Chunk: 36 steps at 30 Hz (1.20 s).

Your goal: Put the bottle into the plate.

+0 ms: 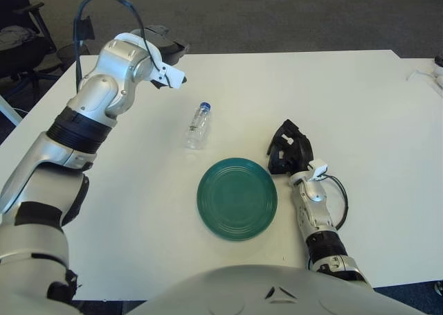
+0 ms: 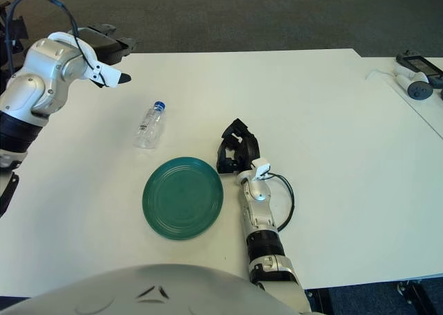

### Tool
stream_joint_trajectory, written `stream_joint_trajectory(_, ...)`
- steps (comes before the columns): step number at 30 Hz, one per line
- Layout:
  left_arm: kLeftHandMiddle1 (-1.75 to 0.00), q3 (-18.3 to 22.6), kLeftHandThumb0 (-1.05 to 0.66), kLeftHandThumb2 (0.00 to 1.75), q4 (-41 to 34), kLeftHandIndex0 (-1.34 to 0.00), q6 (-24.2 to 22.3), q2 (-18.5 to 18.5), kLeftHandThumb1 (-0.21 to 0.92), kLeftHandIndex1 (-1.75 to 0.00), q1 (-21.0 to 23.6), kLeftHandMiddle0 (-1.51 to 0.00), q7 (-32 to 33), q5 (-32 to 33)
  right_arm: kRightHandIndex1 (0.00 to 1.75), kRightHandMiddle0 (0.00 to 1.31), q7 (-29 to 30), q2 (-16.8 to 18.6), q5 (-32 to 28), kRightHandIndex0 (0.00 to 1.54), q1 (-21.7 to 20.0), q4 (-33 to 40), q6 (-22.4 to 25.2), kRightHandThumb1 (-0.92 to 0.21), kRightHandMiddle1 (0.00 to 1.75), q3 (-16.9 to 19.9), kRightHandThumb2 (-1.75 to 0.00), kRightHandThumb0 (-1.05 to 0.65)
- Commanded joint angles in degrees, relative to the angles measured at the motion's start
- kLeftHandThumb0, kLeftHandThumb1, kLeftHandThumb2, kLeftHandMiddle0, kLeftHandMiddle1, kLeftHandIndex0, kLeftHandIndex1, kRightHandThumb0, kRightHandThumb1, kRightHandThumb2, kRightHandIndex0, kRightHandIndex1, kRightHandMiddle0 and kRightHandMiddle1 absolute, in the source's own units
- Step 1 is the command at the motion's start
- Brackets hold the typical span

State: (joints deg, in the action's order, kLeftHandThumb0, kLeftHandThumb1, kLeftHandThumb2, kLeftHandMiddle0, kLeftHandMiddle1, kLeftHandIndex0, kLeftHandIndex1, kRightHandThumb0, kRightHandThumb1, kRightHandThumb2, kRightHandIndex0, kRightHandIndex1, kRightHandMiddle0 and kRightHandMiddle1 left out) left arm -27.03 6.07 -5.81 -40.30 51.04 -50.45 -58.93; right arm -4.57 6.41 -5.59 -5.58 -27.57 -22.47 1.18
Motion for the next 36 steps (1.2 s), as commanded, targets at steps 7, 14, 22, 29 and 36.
stream_joint_trajectory(7, 0.00, -3.02, -1.05, 1.26, -0.13, 0.00, -4.24, 2.86, 0.92, 0.00, 2.58, 0.00, -12.46, -5.81, 1.74, 0.59, 0.84, 1.11, 0.23, 0.82, 5.88, -9.81, 4.79, -0.04, 1.75, 0.01, -1.64, 0.00)
stream_joint_trajectory(14, 0.00, -5.30, -1.05, 1.31, 2.18, 0.00, -2.99, 4.13, 0.92, 0.00, 1.31, 0.00, -13.95, -8.16, 1.74, 0.59, 0.77, 1.19, 0.49, 0.82, 5.53, -10.19, 4.97, -0.03, 1.75, -0.48, -1.65, 0.00)
stream_joint_trajectory(22, 0.00, -5.24, -1.05, 1.20, 1.86, 0.00, 7.56, 0.62, 0.92, 0.00, 0.40, 0.00, -7.79, -5.33, 1.74, 0.59, 1.11, 1.45, 0.80, 0.82, 5.43, -10.53, 4.67, -0.04, 1.75, -0.62, -1.64, 0.00)
stream_joint_trajectory(29, 0.00, -5.50, -1.05, 0.71, 3.44, 0.00, 24.12, -7.11, 0.92, 0.00, -2.13, 0.00, 12.59, -6.83, 1.75, 0.58, 0.97, 1.79, 0.45, 0.81, 5.34, -11.10, 4.19, -0.04, 1.75, -0.35, -1.64, 0.00)
stream_joint_trajectory(36, 0.00, -8.27, -1.03, 0.30, 12.75, -0.02, 31.42, -8.92, 0.86, -0.01, -2.36, 0.00, 37.24, -12.64, 1.75, 0.58, 1.32, 2.06, 0.29, 0.81, 5.27, -11.33, 4.07, -0.05, 1.75, -0.10, -1.63, 0.00)
